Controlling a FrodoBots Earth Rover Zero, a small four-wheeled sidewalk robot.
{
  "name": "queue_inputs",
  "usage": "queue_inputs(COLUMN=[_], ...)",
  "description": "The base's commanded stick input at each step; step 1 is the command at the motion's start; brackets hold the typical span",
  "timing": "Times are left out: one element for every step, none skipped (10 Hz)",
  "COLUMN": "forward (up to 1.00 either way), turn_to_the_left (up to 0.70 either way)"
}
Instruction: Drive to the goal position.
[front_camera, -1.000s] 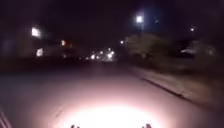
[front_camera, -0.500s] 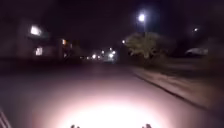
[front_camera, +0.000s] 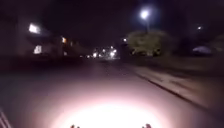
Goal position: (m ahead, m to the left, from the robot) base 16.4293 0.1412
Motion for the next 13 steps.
queue_inputs(forward=[1.0, 1.0, 1.0, 1.0, 1.0, 1.0, 1.0, 1.0, 1.0, 1.0, 1.0, 1.0, 1.0], turn_to_the_left=[0.0, 0.0, 0.0, 0.0, 0.0, 0.0, 0.0, 0.0, 0.0, 0.0, -0.3, -0.33, -0.13])
